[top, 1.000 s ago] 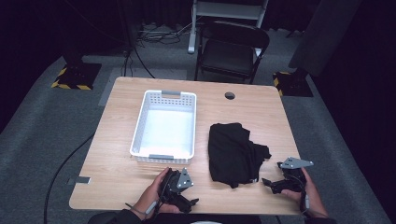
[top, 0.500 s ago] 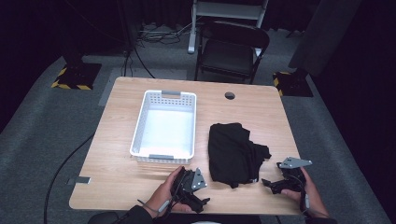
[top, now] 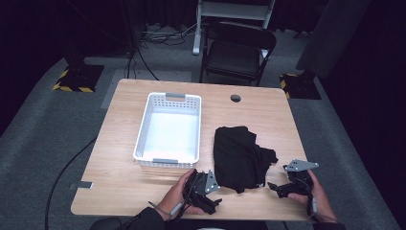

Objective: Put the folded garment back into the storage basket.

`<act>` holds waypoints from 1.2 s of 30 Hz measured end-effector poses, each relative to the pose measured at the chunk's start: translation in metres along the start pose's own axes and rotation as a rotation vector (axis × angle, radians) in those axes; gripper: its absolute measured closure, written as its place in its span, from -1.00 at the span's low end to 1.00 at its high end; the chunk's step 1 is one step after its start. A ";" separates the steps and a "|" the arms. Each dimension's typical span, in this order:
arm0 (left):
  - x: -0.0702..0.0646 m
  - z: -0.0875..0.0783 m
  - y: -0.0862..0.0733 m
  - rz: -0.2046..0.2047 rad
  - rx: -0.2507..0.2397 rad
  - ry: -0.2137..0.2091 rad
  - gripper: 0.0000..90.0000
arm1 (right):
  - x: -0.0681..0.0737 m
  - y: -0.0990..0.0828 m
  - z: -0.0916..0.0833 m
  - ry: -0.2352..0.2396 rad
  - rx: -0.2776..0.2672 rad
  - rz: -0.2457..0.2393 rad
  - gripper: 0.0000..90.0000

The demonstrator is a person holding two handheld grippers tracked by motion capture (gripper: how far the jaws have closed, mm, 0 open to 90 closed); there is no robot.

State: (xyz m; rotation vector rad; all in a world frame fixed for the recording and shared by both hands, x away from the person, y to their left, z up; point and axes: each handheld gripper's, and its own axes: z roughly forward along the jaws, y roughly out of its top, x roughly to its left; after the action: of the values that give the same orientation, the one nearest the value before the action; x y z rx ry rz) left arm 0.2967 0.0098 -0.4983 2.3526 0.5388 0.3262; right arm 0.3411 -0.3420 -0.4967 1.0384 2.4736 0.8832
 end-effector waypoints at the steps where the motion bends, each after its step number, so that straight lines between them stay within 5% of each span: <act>1: 0.000 0.001 0.001 -0.005 -0.003 0.000 -0.79 | 0.000 0.001 -0.001 0.000 -0.001 -0.003 -0.95; 19: 0.002 0.013 0.016 0.038 0.003 0.017 -0.77 | 0.001 0.021 -0.008 -0.019 -0.027 -0.030 -0.90; 36: 0.002 0.017 0.022 0.044 -0.007 0.019 -0.74 | 0.002 0.048 0.005 -0.019 -0.026 -0.053 -0.89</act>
State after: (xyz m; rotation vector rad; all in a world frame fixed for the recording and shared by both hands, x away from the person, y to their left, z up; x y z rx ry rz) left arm 0.3109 -0.0143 -0.4955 2.3592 0.4952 0.3707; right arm 0.3671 -0.3124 -0.4694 0.9636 2.4549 0.8831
